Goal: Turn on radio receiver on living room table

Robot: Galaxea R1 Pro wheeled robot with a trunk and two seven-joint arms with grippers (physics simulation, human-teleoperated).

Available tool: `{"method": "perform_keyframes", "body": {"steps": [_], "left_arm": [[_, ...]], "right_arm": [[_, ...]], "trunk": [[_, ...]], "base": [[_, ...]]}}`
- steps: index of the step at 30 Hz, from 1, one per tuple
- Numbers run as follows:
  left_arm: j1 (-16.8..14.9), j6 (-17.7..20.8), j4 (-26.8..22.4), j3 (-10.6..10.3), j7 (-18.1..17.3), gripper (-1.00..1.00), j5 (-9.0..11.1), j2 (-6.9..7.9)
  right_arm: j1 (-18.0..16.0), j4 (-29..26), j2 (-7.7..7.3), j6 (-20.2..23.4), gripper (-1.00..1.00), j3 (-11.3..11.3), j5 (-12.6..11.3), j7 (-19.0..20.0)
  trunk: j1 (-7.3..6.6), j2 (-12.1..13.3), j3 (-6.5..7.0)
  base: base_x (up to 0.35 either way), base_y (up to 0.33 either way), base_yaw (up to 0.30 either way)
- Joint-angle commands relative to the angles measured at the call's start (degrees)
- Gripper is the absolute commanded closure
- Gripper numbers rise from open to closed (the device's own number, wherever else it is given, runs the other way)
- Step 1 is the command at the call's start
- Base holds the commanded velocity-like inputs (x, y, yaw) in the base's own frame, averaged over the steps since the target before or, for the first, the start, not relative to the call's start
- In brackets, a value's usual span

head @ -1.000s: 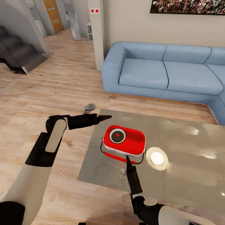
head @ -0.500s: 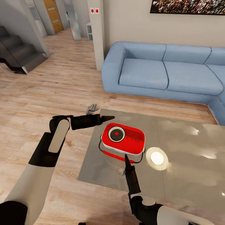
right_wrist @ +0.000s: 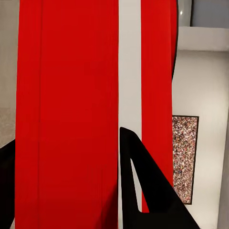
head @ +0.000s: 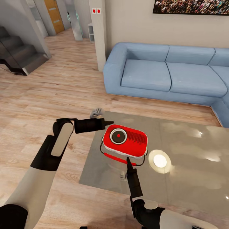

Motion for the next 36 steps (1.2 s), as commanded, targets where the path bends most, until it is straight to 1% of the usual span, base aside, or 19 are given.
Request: {"method": "perform_keyframes", "body": {"steps": [1, 11, 18, 25, 28, 30, 32, 34, 36], "left_arm": [[0.0, 0.0, 0.0, -0.1, 0.0, 1.0, 0.0, 0.0], [0.0, 0.0, 0.2, -0.3, 0.1, 1.0, 0.0, -0.23], [0.0, 0.0, 1.0, -0.4, 0.1, 1.0, 0.0, -0.46], [0.0, 0.0, 1.0, -0.4, 0.1, 1.0, 0.0, -0.52], [0.0, 0.0, 1.1, -0.9, 0.1, 1.0, 0.0, -0.54], [0.0, 0.0, 1.4, -1.7, 0.1, 1.0, -0.1, -0.92], [0.0, 0.0, 1.6, -2.1, 0.2, 1.0, -0.1, -1.46], [0.0, 0.0, 1.6, -2.3, 1.2, 1.0, -0.1, -2.05], [0.0, 0.0, 1.7, -2.4, 2.4, 1.0, -0.1, -2.25]], "right_arm": [[0.0, 0.0, 0.0, 0.1, 1.0, 0.0, 0.2, 0.0], [0.0, -0.6, 0.15, 0.8, 1.0, 0.0, 0.2, -0.1], [0.0, -6.0, -0.2, 4.0, 1.0, -0.1, 0.1, 0.0], [0.0, -6.7, -0.29, 4.8, 1.0, -0.1, 0.0, 0.0], [0.0, -6.8, -0.33, 4.9, 1.0, 0.1, 0.2, 0.0], [0.0, -6.8, -0.34, 5.0, 1.0, 0.1, 0.4, -0.1], [0.0, -6.8, -0.34, 5.5, 1.0, 0.2, 0.5, -0.1], [0.0, -6.9, -0.3, 6.4, 1.0, 0.3, 0.6, -0.3], [0.0, -6.9, -0.21, 6.9, 1.0, 0.3, 0.6, -0.6]], "trunk": [[0.0, 0.0, 0.0], [0.0, 0.0, 0.0], [0.0, 0.0, 0.0], [0.0, 0.0, 0.0], [0.0, 0.0, 0.0], [0.0, 0.0, 0.0], [0.0, 0.0, 0.0], [0.0, 0.0, 0.0], [0.0, 0.0, 0.0]], "base": [[0.0, 0.0, 0.0], [0.0, 0.0, 0.0], [0.0, 0.0, 0.0], [0.0, 0.0, 0.0], [0.0, 0.0, 0.0], [0.0, 0.0, 0.0], [0.0, 0.0, 0.0], [0.0, 0.0, 0.0], [0.0, 0.0, 0.0]]}}
